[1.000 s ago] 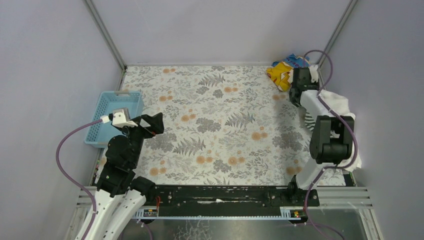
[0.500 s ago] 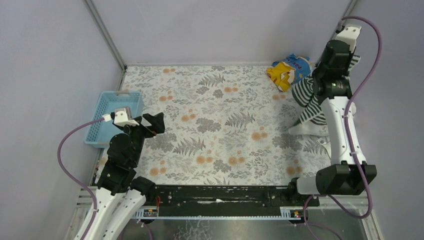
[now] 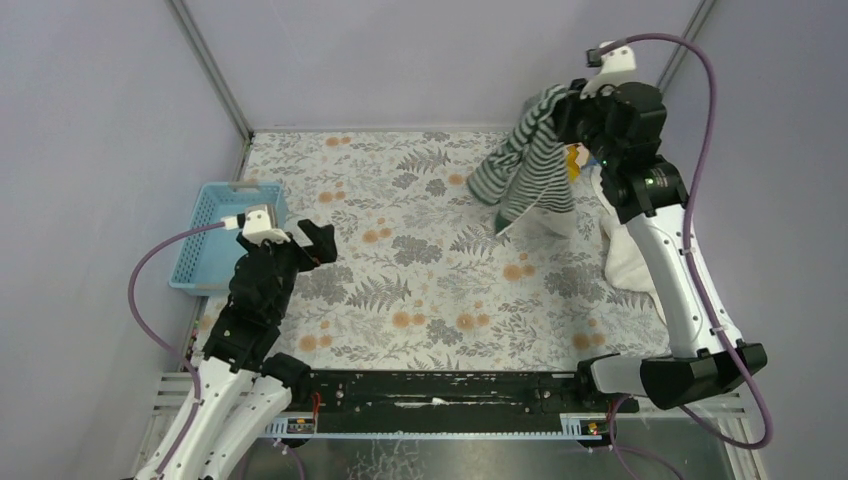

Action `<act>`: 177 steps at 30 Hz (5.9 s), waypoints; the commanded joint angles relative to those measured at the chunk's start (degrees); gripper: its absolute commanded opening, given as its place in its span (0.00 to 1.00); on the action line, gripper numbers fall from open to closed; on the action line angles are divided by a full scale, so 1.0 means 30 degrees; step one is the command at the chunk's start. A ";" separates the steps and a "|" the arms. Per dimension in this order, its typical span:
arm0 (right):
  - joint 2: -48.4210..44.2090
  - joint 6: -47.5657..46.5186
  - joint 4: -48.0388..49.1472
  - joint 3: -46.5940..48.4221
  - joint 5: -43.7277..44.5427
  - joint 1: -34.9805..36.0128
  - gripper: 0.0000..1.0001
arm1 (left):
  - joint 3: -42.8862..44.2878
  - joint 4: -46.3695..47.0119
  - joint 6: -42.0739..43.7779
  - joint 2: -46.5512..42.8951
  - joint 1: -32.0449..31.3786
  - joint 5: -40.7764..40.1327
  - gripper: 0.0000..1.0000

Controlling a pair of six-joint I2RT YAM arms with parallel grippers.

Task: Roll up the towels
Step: Place the towel at the center of the board, then flatten out the towel at the center of the board.

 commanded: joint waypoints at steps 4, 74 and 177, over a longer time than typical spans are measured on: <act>0.1877 0.1932 0.1644 0.0700 -0.5012 0.4576 0.13 | 0.2272 -0.1082 -0.0533 0.2312 -0.0094 0.0224 1.00; 1.5814 0.0241 0.0786 0.0958 -0.8079 0.1116 0.01 | 0.4631 0.0179 -0.6230 1.8552 0.2041 0.6731 1.00; -0.1128 0.4463 0.1279 -1.3687 0.4852 0.0906 0.90 | 0.7223 -0.1877 -0.5336 1.7193 0.4547 0.8407 0.77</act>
